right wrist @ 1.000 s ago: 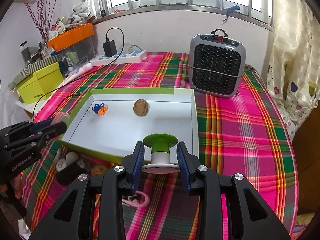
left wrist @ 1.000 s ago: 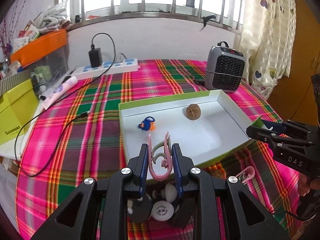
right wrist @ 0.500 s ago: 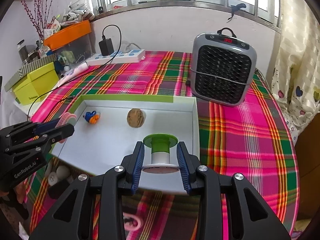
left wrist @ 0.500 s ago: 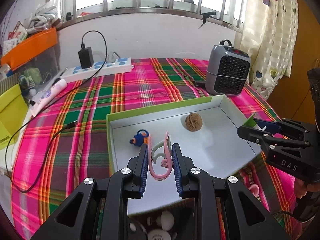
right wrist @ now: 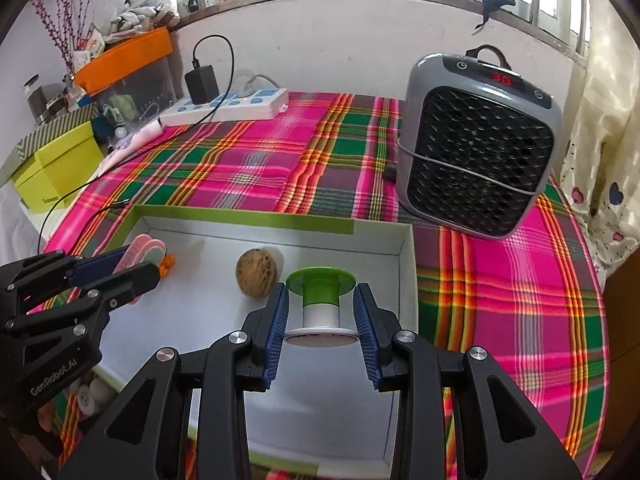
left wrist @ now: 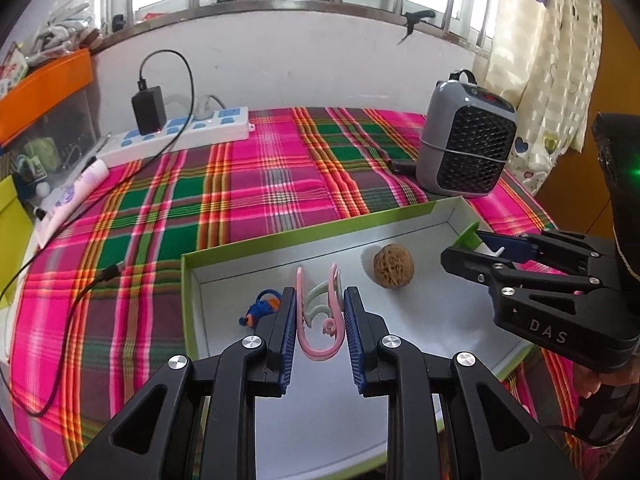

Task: Organize objects
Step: 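Lift and carry the pink clip and spool over the tray with both tools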

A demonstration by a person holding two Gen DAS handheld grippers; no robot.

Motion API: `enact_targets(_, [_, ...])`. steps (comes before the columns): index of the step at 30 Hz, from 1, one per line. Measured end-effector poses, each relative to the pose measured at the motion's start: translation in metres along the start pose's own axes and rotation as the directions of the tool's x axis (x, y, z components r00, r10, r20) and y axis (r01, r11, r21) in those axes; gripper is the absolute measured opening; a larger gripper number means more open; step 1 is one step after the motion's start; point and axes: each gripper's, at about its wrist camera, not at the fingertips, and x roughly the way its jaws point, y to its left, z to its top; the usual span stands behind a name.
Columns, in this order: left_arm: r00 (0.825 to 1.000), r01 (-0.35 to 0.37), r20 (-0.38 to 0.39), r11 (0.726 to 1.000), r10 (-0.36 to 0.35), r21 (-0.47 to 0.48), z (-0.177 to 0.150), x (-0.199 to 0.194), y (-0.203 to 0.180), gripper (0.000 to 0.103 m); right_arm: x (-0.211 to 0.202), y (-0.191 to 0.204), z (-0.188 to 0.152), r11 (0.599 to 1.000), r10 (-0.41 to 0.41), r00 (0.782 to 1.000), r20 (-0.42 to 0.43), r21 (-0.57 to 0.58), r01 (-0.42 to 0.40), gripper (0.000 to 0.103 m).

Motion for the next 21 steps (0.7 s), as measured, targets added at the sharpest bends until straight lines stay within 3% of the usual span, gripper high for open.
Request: enact_targets(21, [0.998,0.017,-0.065,1.000,-0.016,0.002,0.009,0.033,0.000,0.021,0.033,0.003,0.013,1.000,-0.010,0.999,-0.048,-0.006,0.010,0.035])
